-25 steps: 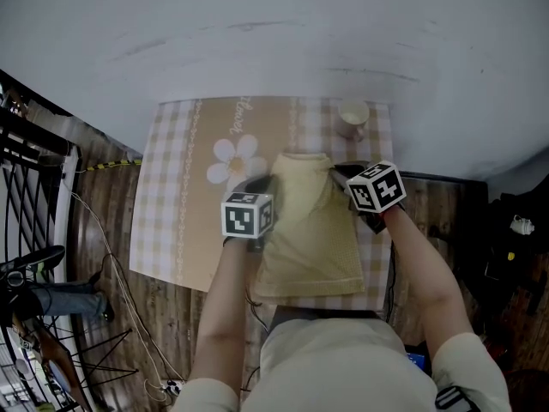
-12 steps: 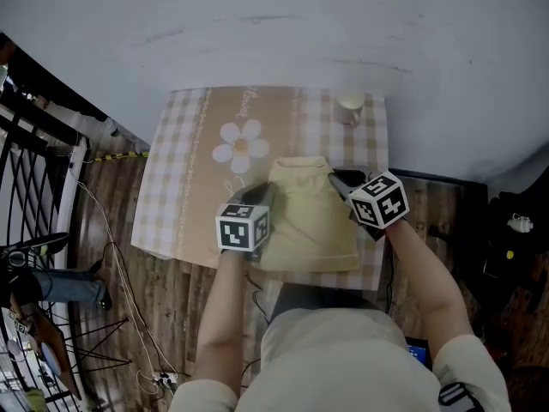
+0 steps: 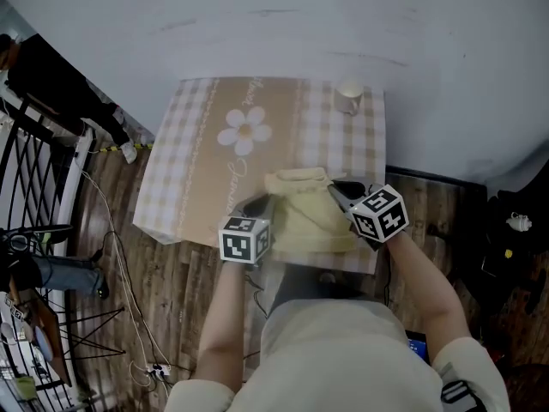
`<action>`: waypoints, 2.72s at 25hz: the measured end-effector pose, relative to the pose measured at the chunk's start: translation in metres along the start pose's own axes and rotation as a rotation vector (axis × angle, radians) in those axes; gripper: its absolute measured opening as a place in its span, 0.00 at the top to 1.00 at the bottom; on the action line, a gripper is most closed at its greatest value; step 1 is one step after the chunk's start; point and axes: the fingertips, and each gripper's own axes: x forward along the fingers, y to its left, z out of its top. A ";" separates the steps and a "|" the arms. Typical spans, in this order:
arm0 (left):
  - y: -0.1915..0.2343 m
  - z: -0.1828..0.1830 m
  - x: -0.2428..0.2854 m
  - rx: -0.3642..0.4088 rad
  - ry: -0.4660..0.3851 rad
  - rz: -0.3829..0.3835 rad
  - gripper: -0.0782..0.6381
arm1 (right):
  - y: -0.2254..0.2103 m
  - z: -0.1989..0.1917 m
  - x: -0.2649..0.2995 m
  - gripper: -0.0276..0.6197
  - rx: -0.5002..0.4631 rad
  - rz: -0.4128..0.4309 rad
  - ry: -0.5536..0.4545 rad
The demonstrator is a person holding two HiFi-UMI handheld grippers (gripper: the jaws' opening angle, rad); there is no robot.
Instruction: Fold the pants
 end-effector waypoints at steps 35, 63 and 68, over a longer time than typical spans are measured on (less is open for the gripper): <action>-0.021 -0.096 -0.078 -0.188 -0.082 0.196 0.87 | 0.077 -0.109 -0.036 0.90 0.053 0.019 0.103; -0.077 -0.120 -0.221 -0.146 -0.179 0.056 0.87 | 0.230 -0.079 -0.119 0.94 0.182 -0.169 -0.191; -0.086 -0.134 -0.261 -0.137 -0.209 0.044 0.87 | 0.273 -0.075 -0.134 0.95 0.144 -0.174 -0.233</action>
